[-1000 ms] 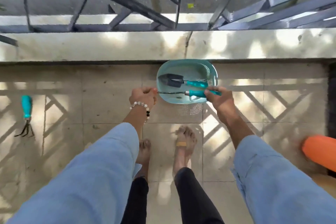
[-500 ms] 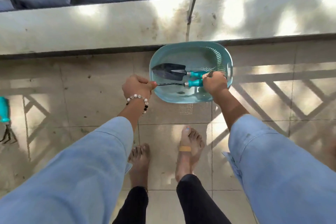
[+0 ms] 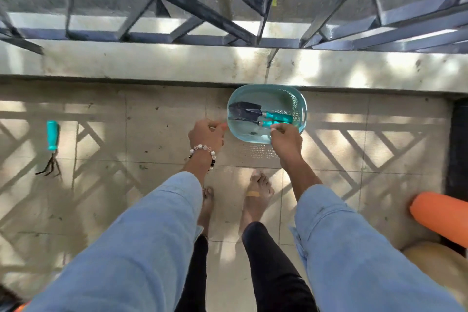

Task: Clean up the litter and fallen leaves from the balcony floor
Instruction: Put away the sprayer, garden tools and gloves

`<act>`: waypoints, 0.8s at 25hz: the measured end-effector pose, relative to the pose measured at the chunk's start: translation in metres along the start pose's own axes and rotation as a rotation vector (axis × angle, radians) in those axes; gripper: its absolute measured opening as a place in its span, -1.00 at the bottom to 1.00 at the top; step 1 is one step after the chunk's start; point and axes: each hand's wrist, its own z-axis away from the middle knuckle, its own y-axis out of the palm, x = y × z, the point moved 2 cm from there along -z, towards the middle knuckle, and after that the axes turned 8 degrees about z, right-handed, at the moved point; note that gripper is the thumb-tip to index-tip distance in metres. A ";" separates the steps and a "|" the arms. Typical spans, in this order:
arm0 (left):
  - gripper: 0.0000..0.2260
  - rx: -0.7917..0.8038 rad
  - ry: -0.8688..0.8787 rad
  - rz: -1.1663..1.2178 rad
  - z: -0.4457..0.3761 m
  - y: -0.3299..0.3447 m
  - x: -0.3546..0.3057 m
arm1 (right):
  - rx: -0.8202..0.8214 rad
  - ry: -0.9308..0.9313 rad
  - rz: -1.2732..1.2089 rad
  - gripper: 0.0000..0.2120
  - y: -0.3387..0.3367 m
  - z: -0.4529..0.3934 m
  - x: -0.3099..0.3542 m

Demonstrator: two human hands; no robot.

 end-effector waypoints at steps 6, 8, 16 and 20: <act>-0.88 -0.048 0.102 -0.123 0.130 -0.141 -0.037 | 0.046 -0.377 0.181 -0.80 -0.048 0.177 0.095; -0.87 -0.111 0.123 -0.109 0.172 -0.201 -0.046 | 0.049 -0.499 0.220 -0.80 -0.059 0.242 0.130; -0.83 -0.358 0.049 0.019 0.274 -0.405 -0.009 | 0.174 -0.795 0.492 -0.76 -0.027 0.449 0.232; -0.81 -0.411 -0.019 0.053 0.289 -0.485 0.043 | 0.257 -0.935 0.628 -0.75 0.026 0.525 0.263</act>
